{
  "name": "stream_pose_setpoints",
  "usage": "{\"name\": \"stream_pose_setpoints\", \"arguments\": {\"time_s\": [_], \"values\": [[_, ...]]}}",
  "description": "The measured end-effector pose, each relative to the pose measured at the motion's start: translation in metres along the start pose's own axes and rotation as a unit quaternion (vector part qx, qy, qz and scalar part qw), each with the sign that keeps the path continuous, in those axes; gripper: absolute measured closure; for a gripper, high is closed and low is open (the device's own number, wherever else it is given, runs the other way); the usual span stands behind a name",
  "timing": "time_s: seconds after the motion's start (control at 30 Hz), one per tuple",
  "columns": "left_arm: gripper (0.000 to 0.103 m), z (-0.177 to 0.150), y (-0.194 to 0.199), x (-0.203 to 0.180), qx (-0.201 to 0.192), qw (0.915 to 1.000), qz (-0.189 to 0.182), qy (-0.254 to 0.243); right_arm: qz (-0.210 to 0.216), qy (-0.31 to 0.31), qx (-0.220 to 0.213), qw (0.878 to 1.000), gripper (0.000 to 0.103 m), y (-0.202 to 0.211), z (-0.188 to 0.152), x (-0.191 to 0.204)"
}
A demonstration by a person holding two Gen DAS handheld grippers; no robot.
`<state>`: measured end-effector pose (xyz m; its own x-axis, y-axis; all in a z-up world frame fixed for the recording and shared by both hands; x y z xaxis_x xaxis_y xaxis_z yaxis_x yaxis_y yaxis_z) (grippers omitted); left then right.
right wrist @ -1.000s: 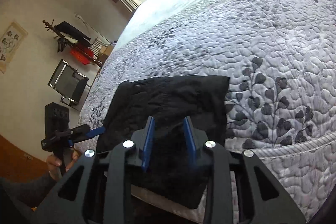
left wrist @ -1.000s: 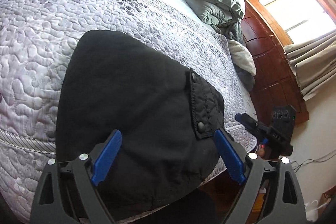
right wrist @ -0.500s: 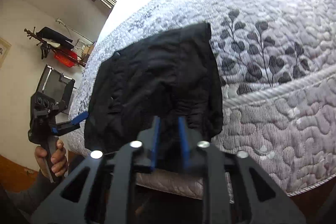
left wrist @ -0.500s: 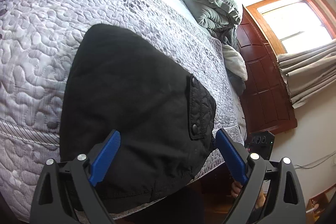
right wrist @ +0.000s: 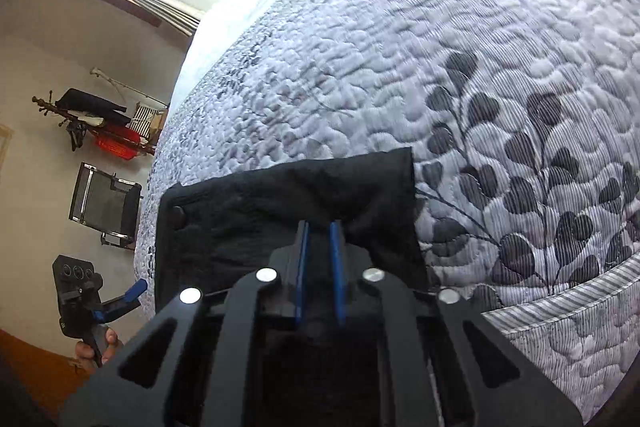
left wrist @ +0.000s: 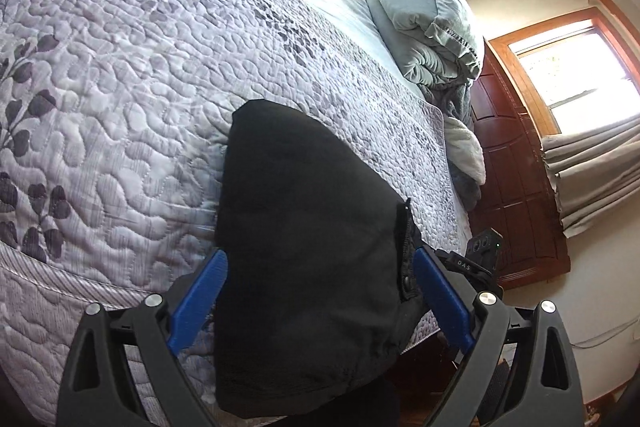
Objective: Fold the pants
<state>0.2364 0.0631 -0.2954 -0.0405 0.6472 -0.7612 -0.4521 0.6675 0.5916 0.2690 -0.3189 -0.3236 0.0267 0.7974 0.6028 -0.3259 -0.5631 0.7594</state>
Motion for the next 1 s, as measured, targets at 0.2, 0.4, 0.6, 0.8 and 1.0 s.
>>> {"name": "stream_pose_setpoints", "arguments": {"time_s": [0.2,0.4,0.6,0.8,1.0], "values": [[0.009,0.013,-0.005,0.031,0.020,0.9994,0.009,0.025,0.010,0.006,-0.014,1.000,0.060,0.031,-0.007,0.004],[0.009,0.017,-0.002,0.044,0.027,0.9990,0.015,0.031,0.042,0.055,-0.012,0.997,0.055,0.047,-0.043,0.046],[0.009,0.008,-0.001,0.046,0.032,0.9988,0.013,0.034,0.008,0.062,0.019,0.998,0.084,0.020,-0.080,0.024],[0.008,0.012,0.007,0.043,0.029,0.9993,0.011,0.020,0.042,0.034,-0.007,0.999,0.061,0.054,-0.084,0.027],[0.007,0.006,-0.012,0.041,0.105,0.9942,-0.018,0.018,0.045,-0.006,0.009,0.999,0.038,0.068,-0.084,-0.007]]}}
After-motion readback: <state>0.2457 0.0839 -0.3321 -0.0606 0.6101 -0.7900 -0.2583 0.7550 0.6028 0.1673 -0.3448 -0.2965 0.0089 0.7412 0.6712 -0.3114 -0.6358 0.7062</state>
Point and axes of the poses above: each gripper's, at about its wrist camera, not at the fingertips, and y roughly against the way its jaws point, x to its left, z to its top, the point moved 5 cm from there along -y, roughly the way its jaws point, and after that the axes turned 2 degrees about -z, right-handed, at the moved point
